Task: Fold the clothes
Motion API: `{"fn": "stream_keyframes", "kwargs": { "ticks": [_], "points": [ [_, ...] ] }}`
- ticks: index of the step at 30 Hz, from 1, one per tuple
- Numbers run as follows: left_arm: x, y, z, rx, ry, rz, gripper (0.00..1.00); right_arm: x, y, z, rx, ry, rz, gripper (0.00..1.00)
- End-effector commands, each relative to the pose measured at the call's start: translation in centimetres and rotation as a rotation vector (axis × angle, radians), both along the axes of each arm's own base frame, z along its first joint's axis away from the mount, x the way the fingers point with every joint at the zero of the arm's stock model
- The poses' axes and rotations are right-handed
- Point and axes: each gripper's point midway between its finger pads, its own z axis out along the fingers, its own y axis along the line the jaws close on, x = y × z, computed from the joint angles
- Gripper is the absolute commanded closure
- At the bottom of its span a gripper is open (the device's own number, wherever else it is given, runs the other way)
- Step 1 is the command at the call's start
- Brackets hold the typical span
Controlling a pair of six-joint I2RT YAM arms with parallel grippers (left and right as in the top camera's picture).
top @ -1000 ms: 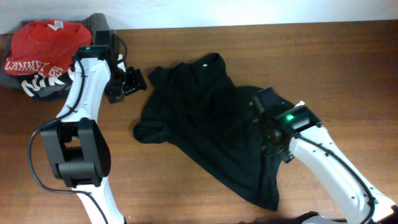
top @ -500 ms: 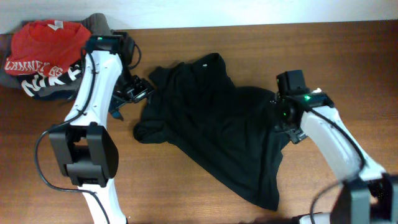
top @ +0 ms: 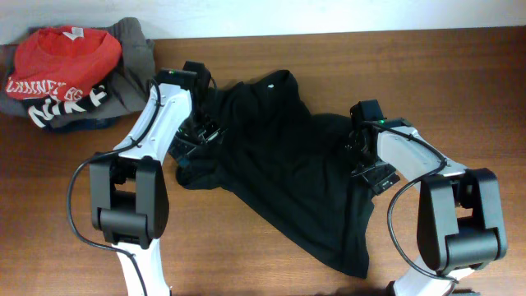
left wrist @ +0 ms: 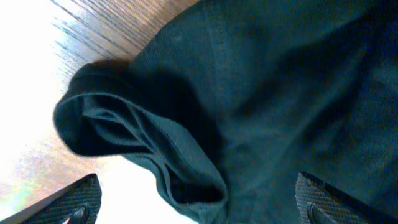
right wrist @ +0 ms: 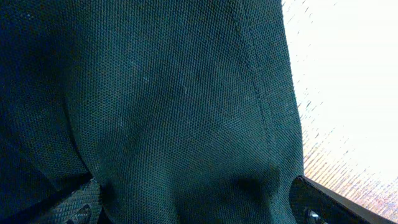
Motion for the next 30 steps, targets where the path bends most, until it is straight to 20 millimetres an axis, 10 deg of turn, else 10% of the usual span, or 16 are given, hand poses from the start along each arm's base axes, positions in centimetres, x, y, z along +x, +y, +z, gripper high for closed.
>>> {"fn": "stream_keyframes", "kwargs": {
  "ticks": [1, 7, 30],
  "points": [
    [-0.9, -0.1, -1.7, -0.014, 0.037, 0.027, 0.01, 0.0, -0.3, 0.1, 0.002, -0.004, -0.013, 0.01],
    [-1.8, -0.7, -3.0, -0.053, 0.061, 0.030, 0.01, 0.1, -0.3, 0.1, 0.001, -0.004, -0.013, 0.01],
    [-3.0, -1.2, -5.2, -0.080, 0.145, 0.018, 0.76, 0.1, -0.4, 0.1, -0.003, -0.005, -0.013, 0.01]
  ]
}}
